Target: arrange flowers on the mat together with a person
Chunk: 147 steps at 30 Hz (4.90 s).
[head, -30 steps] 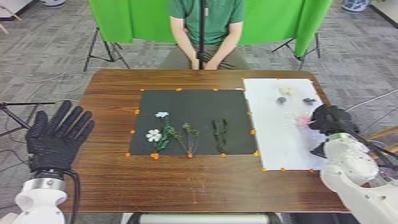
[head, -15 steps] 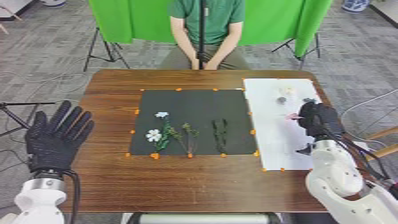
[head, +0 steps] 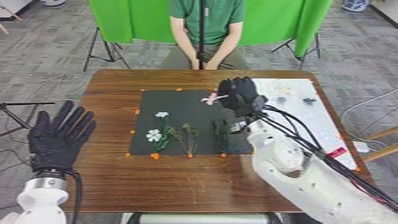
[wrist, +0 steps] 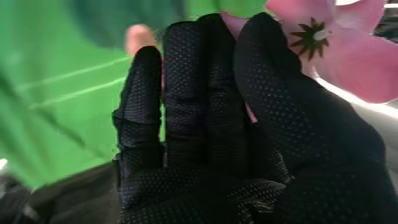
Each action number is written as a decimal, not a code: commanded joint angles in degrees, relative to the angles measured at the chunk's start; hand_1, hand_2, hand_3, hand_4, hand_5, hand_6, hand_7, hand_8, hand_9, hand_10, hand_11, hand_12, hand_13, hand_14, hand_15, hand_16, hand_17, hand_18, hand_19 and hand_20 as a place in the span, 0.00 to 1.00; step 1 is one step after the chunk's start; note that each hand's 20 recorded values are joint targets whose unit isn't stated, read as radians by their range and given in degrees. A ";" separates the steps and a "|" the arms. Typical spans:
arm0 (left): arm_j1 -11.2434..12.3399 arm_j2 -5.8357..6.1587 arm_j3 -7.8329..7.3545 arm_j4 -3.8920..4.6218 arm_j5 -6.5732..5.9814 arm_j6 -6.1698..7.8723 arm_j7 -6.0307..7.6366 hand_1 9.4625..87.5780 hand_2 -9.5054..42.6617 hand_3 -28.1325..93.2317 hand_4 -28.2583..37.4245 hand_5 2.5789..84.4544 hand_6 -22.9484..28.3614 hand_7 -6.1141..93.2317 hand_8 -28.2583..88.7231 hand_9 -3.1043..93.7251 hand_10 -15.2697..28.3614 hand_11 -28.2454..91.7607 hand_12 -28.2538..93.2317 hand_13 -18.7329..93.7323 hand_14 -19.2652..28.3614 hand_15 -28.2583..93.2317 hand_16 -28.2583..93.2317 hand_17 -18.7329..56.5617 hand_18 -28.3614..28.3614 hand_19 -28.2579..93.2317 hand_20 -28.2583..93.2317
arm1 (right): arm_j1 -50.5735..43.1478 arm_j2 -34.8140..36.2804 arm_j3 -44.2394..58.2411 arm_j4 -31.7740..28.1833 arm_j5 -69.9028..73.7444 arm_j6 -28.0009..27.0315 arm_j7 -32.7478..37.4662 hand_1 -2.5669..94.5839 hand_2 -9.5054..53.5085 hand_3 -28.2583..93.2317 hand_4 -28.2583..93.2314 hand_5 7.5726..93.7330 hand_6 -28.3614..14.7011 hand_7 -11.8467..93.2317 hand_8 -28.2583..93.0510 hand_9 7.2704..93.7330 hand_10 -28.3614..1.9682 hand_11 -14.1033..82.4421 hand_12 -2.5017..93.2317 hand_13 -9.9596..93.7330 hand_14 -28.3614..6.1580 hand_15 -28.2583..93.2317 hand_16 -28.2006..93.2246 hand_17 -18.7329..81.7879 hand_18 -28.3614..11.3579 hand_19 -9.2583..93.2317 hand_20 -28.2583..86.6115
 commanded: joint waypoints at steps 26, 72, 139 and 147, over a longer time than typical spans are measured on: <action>-2.54 1.23 3.07 1.40 1.77 2.26 -3.75 0.20 0.44 0.79 0.00 0.47 0.60 0.18 0.17 0.41 0.71 0.39 0.32 0.42 0.74 0.50 0.19 0.17 0.75 0.49 0.35 | 7.90 -9.79 -15.03 7.74 -6.45 -13.02 3.65 0.67 0.00 0.76 0.00 0.66 0.73 0.50 0.19 0.75 0.66 0.23 0.41 0.65 0.71 0.55 0.59 0.48 0.29 0.76 0.58; 0.11 0.50 -1.41 0.72 1.31 0.25 -0.19 0.21 0.43 0.80 0.00 0.48 0.60 0.18 0.16 0.42 0.68 0.38 0.31 0.43 0.70 0.46 0.18 0.18 0.75 0.49 0.35 | -31.03 -5.34 48.25 -15.08 75.31 -19.59 -18.79 0.21 0.36 0.78 0.02 0.33 0.57 0.21 0.17 0.32 0.38 0.18 0.19 0.37 0.37 0.37 0.39 0.32 0.31 0.42 0.35; 0.94 -0.06 -2.91 -0.05 0.45 -0.42 0.69 0.21 0.43 0.79 0.00 0.48 0.59 0.17 0.16 0.42 0.68 0.38 0.31 0.42 0.71 0.46 0.19 0.18 0.75 0.49 0.35 | -36.42 -7.96 52.15 -16.56 86.42 -22.60 -20.96 0.19 0.36 0.80 0.03 0.38 0.57 0.21 0.17 0.33 0.40 0.18 0.19 0.38 0.36 0.31 0.44 0.32 0.29 0.38 0.38; 0.96 -0.13 -2.93 -0.06 0.48 -0.57 0.93 0.21 0.43 0.79 0.00 0.48 0.59 0.17 0.16 0.42 0.68 0.38 0.31 0.42 0.70 0.46 0.19 0.18 0.75 0.49 0.35 | -36.01 -7.51 52.00 -16.09 85.16 -21.78 -20.96 0.19 0.34 0.80 0.04 0.38 0.57 0.21 0.17 0.33 0.40 0.18 0.19 0.38 0.36 0.31 0.44 0.32 0.29 0.38 0.38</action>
